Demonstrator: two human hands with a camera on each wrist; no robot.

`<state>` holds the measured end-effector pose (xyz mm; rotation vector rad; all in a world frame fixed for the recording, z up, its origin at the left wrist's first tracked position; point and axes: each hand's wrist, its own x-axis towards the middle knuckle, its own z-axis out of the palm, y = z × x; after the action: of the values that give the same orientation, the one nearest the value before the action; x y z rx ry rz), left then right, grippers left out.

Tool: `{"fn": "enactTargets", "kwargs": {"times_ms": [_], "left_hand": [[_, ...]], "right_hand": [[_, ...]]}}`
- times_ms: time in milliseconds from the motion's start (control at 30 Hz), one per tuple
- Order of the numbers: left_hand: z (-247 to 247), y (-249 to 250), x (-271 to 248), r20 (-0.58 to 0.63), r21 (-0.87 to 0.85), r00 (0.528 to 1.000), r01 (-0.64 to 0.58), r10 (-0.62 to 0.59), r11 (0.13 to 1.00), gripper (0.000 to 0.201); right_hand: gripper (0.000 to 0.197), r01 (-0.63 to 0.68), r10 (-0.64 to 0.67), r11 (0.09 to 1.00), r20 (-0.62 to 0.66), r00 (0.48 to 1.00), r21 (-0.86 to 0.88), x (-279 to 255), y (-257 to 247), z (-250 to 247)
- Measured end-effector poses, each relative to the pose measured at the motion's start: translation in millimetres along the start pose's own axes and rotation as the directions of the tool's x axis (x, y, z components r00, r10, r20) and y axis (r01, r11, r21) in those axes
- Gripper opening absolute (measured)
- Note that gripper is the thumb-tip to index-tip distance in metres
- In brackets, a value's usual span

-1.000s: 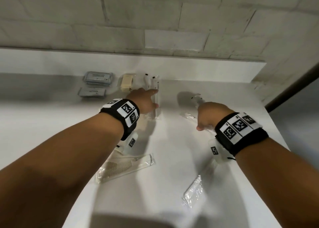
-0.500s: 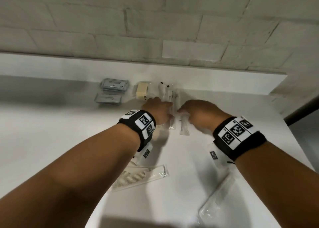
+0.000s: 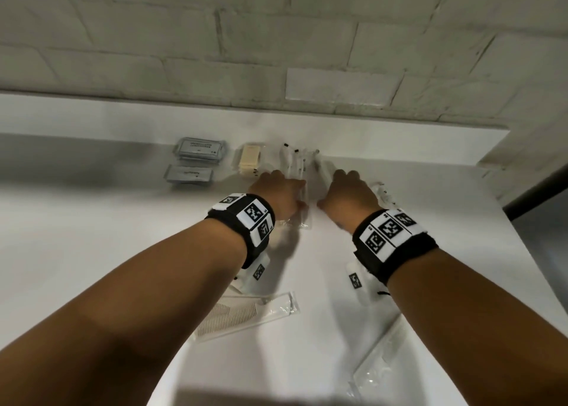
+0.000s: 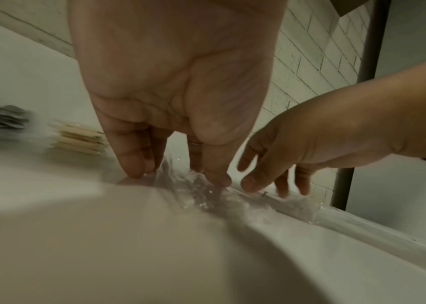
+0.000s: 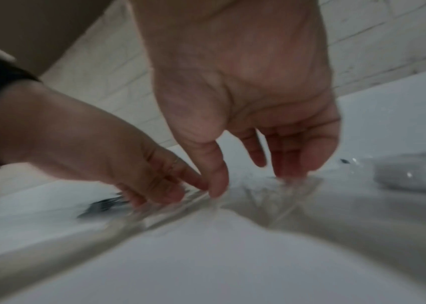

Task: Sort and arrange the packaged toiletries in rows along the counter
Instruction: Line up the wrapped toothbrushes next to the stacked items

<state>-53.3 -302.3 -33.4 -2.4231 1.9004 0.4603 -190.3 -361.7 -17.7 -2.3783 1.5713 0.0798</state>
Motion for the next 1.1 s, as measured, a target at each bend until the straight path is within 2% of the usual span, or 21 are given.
{"fn": "enactTargets", "kwargs": {"times_ms": [33, 100, 167, 233, 300, 367, 467, 533, 667, 767, 800, 867, 933, 1000, 1033, 1100], "left_hand": [[1, 0, 0, 0.001, -0.004, 1.0, 0.001, -0.001, 1.0, 0.055], [1, -1, 1, 0.005, -0.015, 1.0, 0.011, -0.011, 1.0, 0.056], [2, 0, 2, 0.009, -0.015, 1.0, 0.018, -0.018, 1.0, 0.056], [2, -1, 3, 0.004, -0.014, 1.0, 0.021, -0.021, 1.0, 0.056], [1, -1, 2, -0.006, -0.016, 1.0, 0.022, -0.022, 1.0, 0.056], [2, -2, 3, -0.003, -0.018, 1.0, 0.013, -0.013, 1.0, 0.055], [1, -1, 3, 0.003, -0.011, 1.0, 0.008, -0.008, 1.0, 0.053], [0, 0, 1, 0.003, -0.013, 1.0, 0.01, -0.01, 1.0, 0.053], [0, 0, 0, 0.002, -0.025, 1.0, 0.003, -0.003, 1.0, 0.056], [-3, 2, -2, -0.004, -0.132, 0.999, 0.049, -0.05, 0.99, 0.066], [-5, 4, -4, -0.038, -0.165, 0.997, 0.066, -0.073, 0.984, 0.066], [-10, 10, -10, -0.181, -0.169, 0.982, 0.024, -0.055, 0.985, 0.061], [-13, 18, -13, -0.256, -0.099, 0.962, -0.122, 0.093, 0.988, 0.055], [-11, 25, -16, -0.187, 0.015, 0.954, -0.234, 0.233, 0.972, 0.051], [-9, 26, -16, -0.141, 0.06, 0.958, -0.243, 0.25, 0.968, 0.051], [-5, 27, -17, -0.107, 0.115, 0.968, -0.215, 0.228, 0.97, 0.051]], "right_hand": [[0.046, -0.071, 0.07, 0.996, 0.039, 0.997, 0.047, 2, -1, 0], [0.037, -0.122, 0.111, 0.988, 0.123, 0.986, 0.093, 6, -1, -2], [0.031, -0.141, 0.13, 0.984, 0.101, 0.986, 0.113, 8, 1, -5], [0.032, -0.149, 0.148, 0.979, 0.022, 0.989, 0.14, 10, 3, -6], [0.036, -0.097, 0.098, 0.991, -0.013, 0.995, 0.098, 8, 2, -5], [0.037, 0.0, 0.0, 1.0, 0.017, 1.0, 0.027, 6, 0, 0], [0.03, 0.084, -0.089, 0.987, 0.03, 0.996, 0.135, 2, -5, 4], [0.034, 0.091, -0.092, 0.977, -0.002, 0.996, 0.195, 1, -8, 3], [0.042, 0.105, -0.115, 0.985, 0.068, 0.991, 0.134, -1, -9, 5], [0.049, 0.13, -0.138, 0.981, 0.05, 0.989, 0.143, -3, 1, 0], [0.048, 0.136, -0.14, 0.984, 0.022, 0.99, 0.112, -4, 9, -6], [0.041, 0.097, -0.096, 0.994, -0.022, 0.995, 0.053, -5, 29, -26], [0.032, 0.003, -0.002, 1.0, -0.046, 0.999, 0.006, -1, 55, -42], [0.024, -0.193, 0.19, 0.98, 0.061, 0.98, 0.047, -2, 82, -56], [0.021, -0.268, 0.255, 0.96, 0.145, 0.956, 0.078, -6, 89, -62], [0.017, -0.381, 0.354, 0.924, 0.323, 0.878, 0.021, -17, 96, -64]]}}
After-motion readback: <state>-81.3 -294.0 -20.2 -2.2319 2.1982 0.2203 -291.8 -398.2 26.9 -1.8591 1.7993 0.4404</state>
